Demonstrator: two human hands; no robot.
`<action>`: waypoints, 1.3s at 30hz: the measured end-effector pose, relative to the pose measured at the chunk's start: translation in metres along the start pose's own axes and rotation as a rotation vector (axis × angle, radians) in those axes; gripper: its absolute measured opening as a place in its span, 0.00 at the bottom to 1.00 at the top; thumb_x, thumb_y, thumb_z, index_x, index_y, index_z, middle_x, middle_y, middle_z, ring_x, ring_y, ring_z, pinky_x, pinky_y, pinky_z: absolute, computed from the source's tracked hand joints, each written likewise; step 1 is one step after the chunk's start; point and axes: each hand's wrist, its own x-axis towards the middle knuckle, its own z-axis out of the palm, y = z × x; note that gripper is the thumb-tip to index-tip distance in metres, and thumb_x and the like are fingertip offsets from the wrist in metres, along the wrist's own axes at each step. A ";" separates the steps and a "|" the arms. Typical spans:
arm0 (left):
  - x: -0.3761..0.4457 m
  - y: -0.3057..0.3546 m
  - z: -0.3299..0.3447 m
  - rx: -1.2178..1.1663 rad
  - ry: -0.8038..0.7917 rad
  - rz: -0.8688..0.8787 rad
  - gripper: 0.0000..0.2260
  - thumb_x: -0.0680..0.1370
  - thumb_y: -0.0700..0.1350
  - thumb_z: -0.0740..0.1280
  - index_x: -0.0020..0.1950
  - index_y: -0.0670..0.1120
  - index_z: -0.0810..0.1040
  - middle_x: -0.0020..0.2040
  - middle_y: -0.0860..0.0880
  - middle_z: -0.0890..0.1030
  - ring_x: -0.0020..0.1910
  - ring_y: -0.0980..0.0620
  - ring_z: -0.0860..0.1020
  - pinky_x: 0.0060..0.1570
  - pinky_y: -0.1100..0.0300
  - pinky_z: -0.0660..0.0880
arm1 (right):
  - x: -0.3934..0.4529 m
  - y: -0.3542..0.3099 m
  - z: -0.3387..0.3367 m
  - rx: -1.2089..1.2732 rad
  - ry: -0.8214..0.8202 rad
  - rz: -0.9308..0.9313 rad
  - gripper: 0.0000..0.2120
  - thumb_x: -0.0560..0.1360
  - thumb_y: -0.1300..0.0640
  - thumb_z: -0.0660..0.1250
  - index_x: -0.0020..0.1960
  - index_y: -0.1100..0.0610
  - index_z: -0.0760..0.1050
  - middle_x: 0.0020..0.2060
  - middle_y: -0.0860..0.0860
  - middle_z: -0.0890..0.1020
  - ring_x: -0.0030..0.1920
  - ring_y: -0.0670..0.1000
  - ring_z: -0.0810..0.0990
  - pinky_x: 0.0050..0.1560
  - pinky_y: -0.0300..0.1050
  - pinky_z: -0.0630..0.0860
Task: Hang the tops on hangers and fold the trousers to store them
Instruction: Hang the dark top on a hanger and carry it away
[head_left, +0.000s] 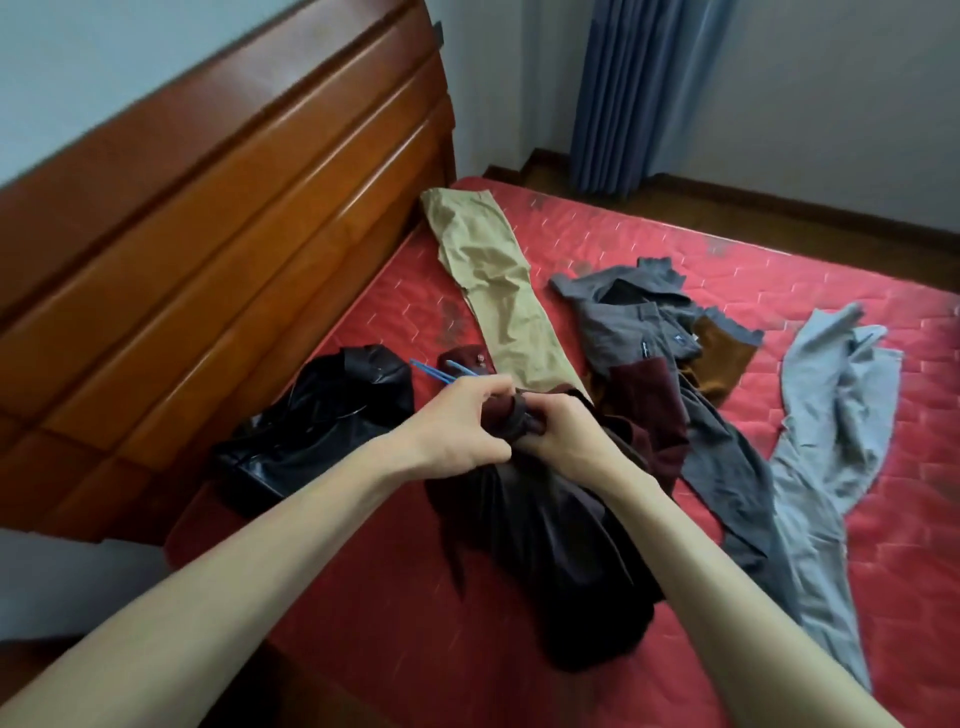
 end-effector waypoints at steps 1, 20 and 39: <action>-0.004 0.007 -0.002 0.026 0.039 -0.002 0.10 0.66 0.35 0.68 0.45 0.41 0.73 0.37 0.43 0.74 0.39 0.54 0.71 0.41 0.47 0.70 | -0.003 -0.004 -0.004 -0.028 0.028 0.014 0.09 0.67 0.60 0.74 0.46 0.49 0.81 0.38 0.49 0.83 0.45 0.55 0.82 0.49 0.58 0.79; -0.016 0.079 -0.008 0.089 0.523 0.069 0.07 0.82 0.44 0.68 0.47 0.43 0.81 0.44 0.44 0.85 0.49 0.37 0.84 0.47 0.42 0.78 | -0.066 -0.098 -0.155 -0.045 0.638 -0.002 0.12 0.70 0.64 0.70 0.31 0.58 0.70 0.24 0.47 0.70 0.29 0.43 0.62 0.31 0.41 0.61; -0.010 0.184 -0.043 0.127 0.933 0.405 0.10 0.80 0.59 0.69 0.47 0.54 0.77 0.38 0.61 0.79 0.40 0.59 0.79 0.41 0.59 0.76 | -0.101 -0.197 -0.259 -0.096 0.856 -0.087 0.18 0.70 0.58 0.71 0.27 0.56 0.67 0.21 0.47 0.63 0.27 0.47 0.61 0.27 0.36 0.60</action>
